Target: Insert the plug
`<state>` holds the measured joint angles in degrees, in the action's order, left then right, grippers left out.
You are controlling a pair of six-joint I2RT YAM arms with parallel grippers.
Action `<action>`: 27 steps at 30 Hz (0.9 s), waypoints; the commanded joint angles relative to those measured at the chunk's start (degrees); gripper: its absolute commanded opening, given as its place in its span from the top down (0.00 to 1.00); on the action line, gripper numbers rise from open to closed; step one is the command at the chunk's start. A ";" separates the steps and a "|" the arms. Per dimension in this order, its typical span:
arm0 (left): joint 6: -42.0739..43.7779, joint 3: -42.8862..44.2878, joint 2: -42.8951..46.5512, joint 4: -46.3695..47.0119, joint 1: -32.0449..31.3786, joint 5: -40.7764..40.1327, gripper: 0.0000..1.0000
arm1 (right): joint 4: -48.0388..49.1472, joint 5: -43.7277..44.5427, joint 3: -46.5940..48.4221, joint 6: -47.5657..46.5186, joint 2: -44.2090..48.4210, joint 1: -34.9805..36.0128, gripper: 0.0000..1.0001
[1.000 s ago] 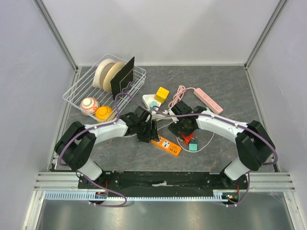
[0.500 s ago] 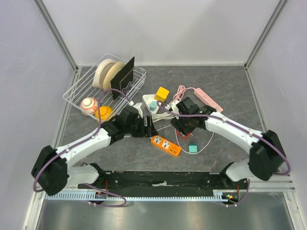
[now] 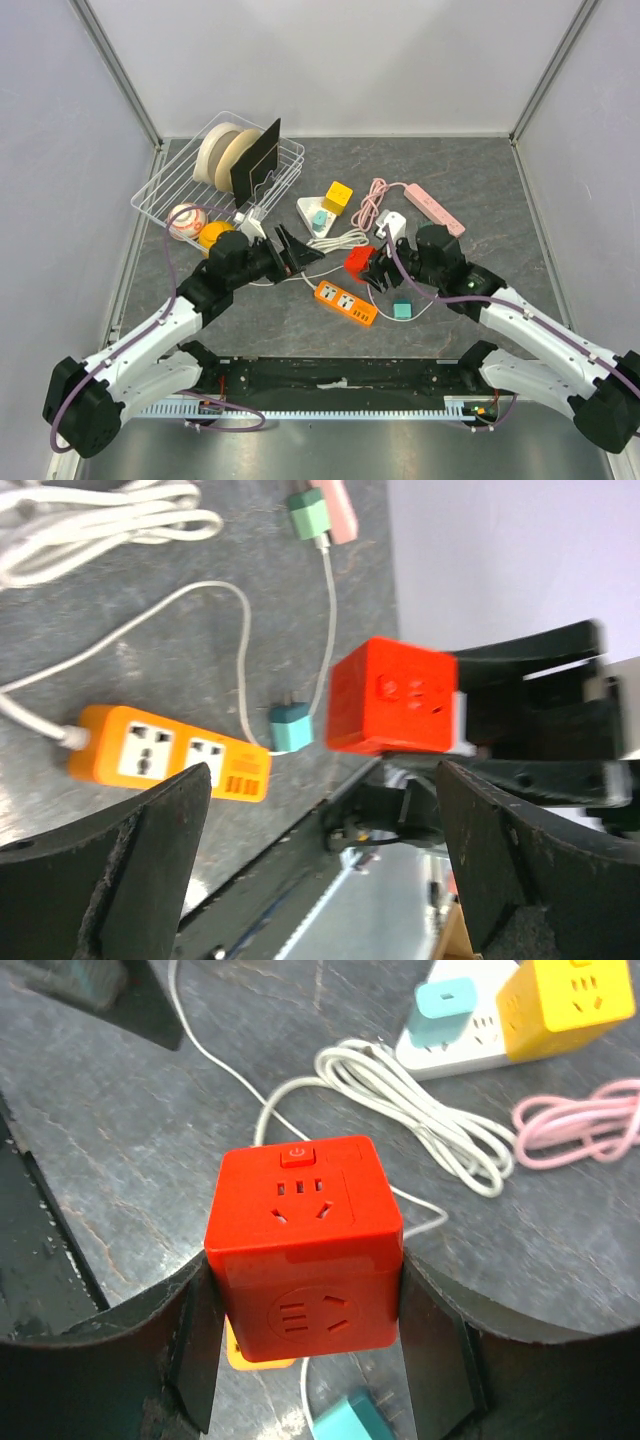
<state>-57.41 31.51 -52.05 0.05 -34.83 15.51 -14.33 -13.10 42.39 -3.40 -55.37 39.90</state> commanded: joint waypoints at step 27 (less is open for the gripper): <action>-23.54 -1.10 -16.67 33.87 1.34 30.27 0.12 | 34.54 -26.45 -9.52 4.10 1.59 -0.17 0.98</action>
<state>-77.34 29.28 -67.48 28.10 -33.45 40.88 14.63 -36.21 32.27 0.69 -53.71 39.77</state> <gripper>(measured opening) 0.912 0.677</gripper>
